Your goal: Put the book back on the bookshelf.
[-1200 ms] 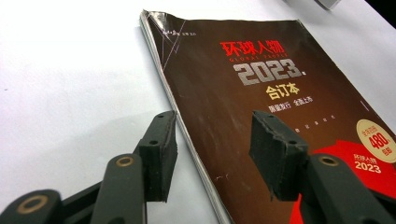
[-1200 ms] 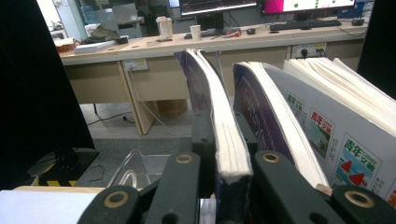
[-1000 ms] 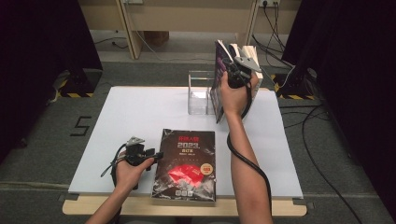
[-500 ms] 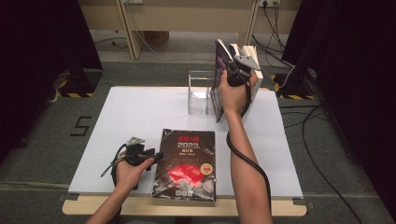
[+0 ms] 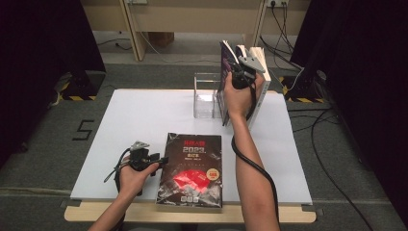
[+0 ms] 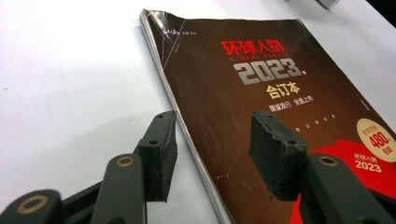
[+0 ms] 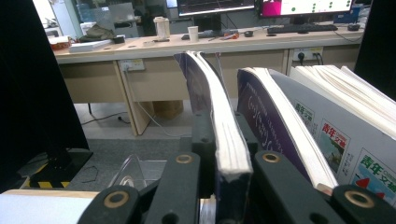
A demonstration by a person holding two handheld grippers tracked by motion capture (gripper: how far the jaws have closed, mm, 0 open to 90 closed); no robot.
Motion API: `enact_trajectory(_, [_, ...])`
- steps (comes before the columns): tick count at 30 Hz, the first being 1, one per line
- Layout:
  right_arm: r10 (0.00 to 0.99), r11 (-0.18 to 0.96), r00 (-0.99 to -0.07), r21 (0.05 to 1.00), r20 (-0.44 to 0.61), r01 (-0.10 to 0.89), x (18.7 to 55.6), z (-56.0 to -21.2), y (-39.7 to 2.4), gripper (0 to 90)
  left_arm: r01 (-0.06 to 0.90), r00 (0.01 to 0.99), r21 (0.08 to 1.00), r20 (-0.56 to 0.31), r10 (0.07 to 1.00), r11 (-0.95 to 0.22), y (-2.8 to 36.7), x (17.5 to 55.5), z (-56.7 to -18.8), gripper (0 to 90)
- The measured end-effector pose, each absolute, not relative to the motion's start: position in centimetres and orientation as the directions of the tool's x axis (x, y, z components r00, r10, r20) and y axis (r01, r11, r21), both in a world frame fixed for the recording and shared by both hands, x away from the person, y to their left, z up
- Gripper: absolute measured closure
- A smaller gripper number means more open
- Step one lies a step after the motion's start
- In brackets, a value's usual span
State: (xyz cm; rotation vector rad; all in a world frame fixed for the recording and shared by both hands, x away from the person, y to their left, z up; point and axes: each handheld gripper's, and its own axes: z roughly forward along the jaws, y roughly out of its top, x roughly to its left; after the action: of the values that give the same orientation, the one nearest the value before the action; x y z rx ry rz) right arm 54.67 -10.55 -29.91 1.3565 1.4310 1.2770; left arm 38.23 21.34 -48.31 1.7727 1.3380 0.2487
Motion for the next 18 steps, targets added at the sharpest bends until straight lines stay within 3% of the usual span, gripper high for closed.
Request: enact_trajectory(18, [0.988, -0.067, -0.125, 0.974, 0.096, 0.215, 55.04, -30.26, -10.15, 84.1, 0.681, 0.401, 0.732, -0.332, 0.854, -0.036, 21.38, 38.24, -48.38, 50.8])
